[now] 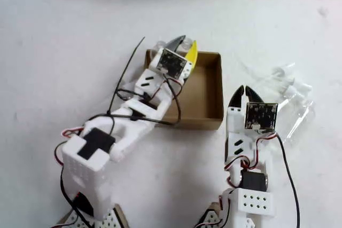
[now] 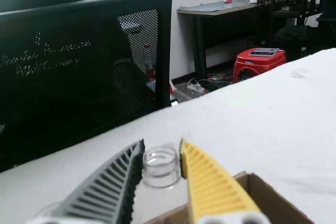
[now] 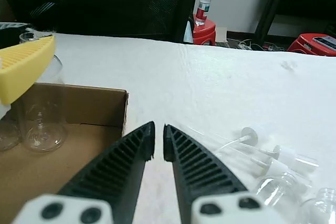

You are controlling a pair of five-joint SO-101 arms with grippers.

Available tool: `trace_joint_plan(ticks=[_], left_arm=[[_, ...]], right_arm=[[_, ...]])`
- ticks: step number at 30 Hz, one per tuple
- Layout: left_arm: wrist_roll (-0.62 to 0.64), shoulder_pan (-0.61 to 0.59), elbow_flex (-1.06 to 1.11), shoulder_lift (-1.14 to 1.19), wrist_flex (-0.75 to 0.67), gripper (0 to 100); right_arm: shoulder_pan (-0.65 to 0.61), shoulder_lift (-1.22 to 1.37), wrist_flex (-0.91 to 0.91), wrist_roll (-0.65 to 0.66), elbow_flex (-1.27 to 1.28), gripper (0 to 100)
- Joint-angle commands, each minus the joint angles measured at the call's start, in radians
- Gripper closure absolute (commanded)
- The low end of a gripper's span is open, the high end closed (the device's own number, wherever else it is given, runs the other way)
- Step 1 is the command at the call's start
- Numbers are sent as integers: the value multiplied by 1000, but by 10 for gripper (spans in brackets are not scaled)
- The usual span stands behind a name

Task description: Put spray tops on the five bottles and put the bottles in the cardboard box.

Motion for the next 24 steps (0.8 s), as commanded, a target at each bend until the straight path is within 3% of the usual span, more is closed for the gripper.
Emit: trace_joint_plan(ticks=[1, 18, 24], left_arm=[[-14, 2, -68, 58, -29, 976], [-5, 8, -38, 59, -84, 976], [-5, 15, 40, -61, -78, 976]], right_arm=[[-16, 5, -19, -8, 11, 980], [-16, 5, -21, -8, 11, 980], [-16, 5, -21, -8, 11, 980]])
